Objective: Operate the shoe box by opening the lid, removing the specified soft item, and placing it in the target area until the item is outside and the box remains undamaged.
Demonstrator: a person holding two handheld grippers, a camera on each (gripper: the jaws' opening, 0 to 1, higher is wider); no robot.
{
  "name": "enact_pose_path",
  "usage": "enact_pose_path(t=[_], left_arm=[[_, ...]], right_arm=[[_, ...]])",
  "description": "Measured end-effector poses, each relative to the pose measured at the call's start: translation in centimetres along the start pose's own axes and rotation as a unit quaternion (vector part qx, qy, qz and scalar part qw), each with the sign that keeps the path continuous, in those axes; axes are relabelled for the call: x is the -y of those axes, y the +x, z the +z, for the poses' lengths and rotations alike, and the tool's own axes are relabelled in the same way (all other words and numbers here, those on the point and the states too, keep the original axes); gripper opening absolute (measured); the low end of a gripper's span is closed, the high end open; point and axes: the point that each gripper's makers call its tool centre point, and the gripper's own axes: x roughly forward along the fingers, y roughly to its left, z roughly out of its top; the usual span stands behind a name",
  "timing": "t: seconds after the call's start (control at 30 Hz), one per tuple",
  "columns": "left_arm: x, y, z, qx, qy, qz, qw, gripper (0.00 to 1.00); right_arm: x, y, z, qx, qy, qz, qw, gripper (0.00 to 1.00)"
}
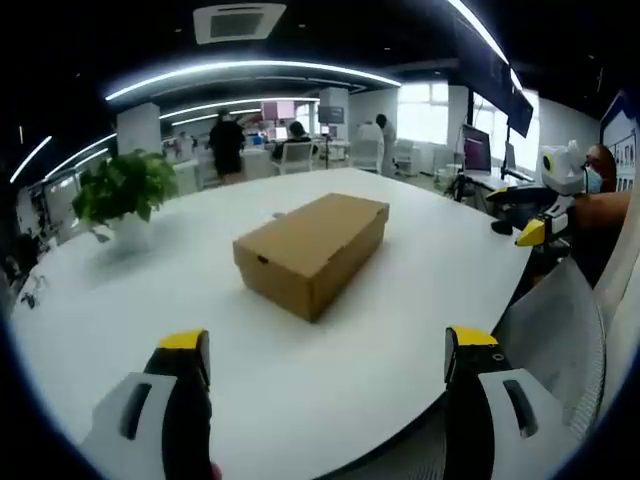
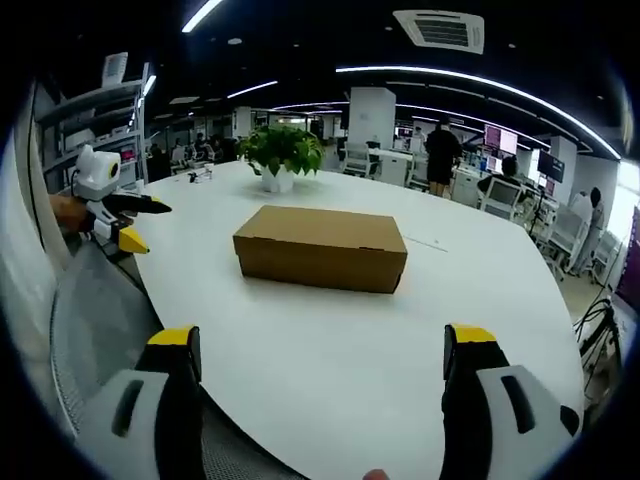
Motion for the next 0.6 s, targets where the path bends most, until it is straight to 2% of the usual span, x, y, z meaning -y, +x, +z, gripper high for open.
enact_pose_path(t=[0.6], left_arm=[[0.16, -0.24, 0.00, 0.002, -0.003, 0.004, 1.0000, 1.00]], right_arm=[[0.12, 0.05, 0.22, 0.004, 0.000, 0.002, 1.0000, 0.96]])
